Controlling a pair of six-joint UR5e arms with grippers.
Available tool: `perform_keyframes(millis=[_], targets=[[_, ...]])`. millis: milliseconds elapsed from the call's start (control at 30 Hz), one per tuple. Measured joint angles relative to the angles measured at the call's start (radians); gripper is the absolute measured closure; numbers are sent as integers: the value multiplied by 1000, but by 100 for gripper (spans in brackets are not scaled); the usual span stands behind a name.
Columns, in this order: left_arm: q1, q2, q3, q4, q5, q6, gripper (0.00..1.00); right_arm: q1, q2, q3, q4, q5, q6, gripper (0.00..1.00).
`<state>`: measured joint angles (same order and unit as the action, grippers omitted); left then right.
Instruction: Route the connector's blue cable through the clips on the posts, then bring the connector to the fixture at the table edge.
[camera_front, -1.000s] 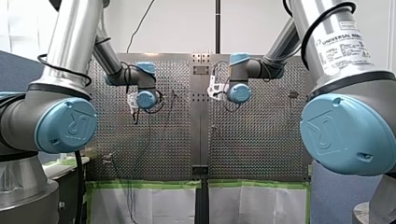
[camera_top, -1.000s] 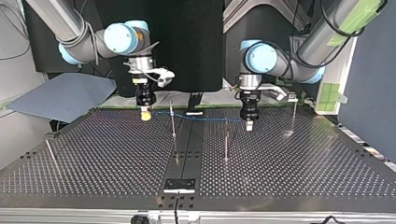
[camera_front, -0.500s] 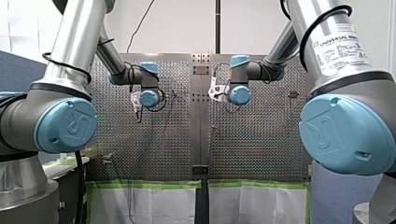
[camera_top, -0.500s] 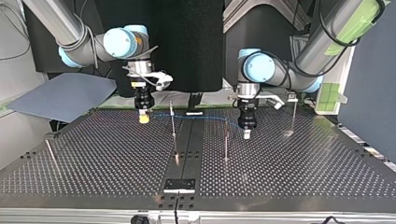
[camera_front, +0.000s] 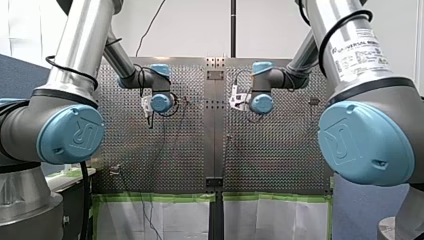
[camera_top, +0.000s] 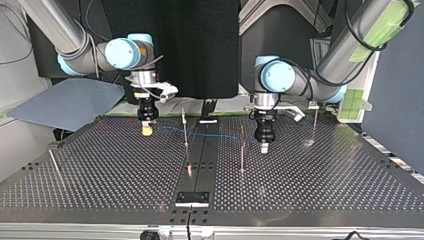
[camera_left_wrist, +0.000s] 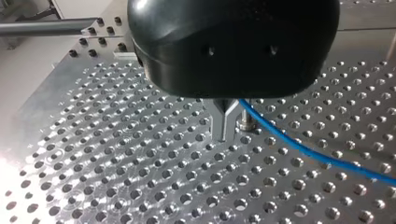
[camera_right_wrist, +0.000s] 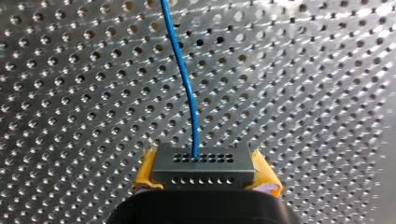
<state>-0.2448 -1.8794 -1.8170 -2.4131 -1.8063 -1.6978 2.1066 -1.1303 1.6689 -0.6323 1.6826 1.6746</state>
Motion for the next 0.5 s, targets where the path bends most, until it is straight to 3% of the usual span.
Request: perform_keyframes(millis=[367,500], targets=[[22,-3,19,-16,13,-16,100,-11,22,-33,6,-33,1,100],[30,-21,42,-33,25,-24,100,-15,38,-62,19,-60,1,100]])
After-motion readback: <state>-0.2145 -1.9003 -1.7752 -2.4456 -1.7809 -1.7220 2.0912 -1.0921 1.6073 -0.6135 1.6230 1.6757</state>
